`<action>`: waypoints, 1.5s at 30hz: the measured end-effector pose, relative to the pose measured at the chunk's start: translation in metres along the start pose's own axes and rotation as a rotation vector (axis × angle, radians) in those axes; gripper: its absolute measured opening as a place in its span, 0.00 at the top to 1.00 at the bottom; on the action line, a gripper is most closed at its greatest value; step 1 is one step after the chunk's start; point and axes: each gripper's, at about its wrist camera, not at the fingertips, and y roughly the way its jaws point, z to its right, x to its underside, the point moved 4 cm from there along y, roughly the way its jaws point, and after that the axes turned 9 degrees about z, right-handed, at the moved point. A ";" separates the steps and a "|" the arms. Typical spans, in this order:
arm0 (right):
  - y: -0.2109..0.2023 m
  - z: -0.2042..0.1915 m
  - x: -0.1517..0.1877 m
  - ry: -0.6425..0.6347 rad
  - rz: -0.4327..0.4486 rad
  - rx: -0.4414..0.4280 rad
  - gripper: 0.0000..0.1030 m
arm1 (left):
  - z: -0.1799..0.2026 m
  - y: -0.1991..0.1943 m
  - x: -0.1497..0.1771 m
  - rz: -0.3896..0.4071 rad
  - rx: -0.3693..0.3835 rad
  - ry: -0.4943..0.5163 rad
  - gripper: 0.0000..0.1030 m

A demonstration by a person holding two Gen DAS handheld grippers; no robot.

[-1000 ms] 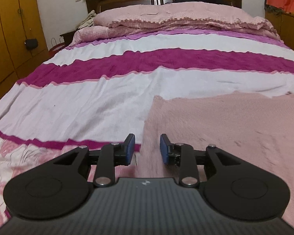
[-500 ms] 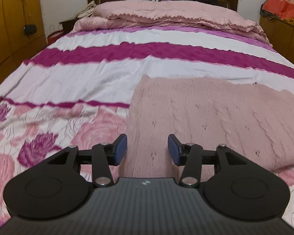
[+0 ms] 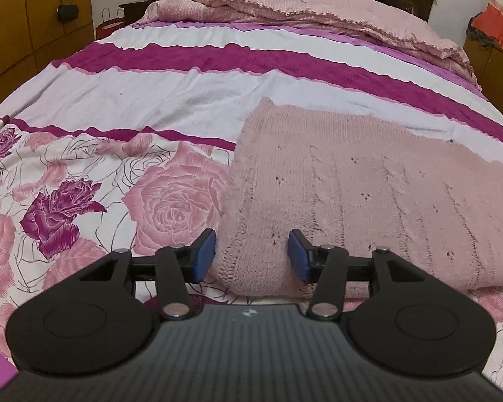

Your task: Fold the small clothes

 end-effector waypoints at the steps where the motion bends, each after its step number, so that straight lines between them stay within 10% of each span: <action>1: 0.000 0.001 0.000 0.002 -0.003 -0.005 0.34 | 0.000 0.000 0.000 0.001 -0.001 0.003 0.45; 7: 0.001 0.003 -0.001 0.020 -0.009 -0.033 0.33 | 0.001 -0.006 0.001 0.013 -0.001 0.021 0.45; 19: 0.001 0.011 -0.002 0.238 0.024 -0.088 0.73 | -0.004 -0.017 0.002 0.027 0.005 0.020 0.45; 45: 0.006 -0.212 -0.042 -0.150 0.117 -0.233 0.76 | -0.058 -0.053 -0.012 0.051 -0.032 0.006 0.45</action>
